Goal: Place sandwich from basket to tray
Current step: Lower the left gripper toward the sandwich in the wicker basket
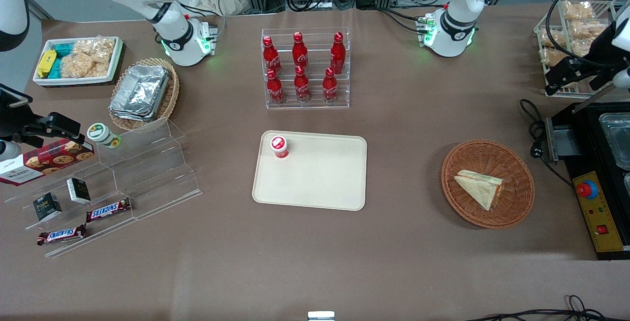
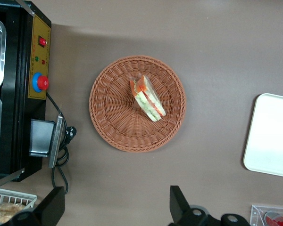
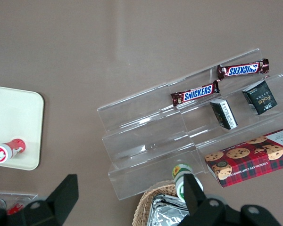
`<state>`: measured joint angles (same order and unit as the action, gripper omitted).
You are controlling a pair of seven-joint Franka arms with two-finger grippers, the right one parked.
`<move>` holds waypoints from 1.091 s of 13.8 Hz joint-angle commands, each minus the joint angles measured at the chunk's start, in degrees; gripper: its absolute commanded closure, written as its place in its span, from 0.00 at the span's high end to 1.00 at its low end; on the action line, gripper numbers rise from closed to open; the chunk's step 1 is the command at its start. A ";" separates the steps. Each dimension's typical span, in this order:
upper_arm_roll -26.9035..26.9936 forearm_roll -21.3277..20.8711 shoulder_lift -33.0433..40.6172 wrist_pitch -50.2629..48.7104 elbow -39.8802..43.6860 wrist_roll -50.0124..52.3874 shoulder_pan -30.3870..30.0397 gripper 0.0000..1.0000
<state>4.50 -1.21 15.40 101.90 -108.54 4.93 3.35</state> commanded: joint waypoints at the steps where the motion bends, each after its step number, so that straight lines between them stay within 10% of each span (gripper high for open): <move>1: -0.46 -0.38 0.51 -1.97 0.79 -0.54 -0.62 1.00; 15: 3.67 9.72 -23.37 15.68 0.17 12.90 -0.98 1.00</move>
<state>8.52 6.36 -4.23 115.44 -109.44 15.07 2.57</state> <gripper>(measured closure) 0.000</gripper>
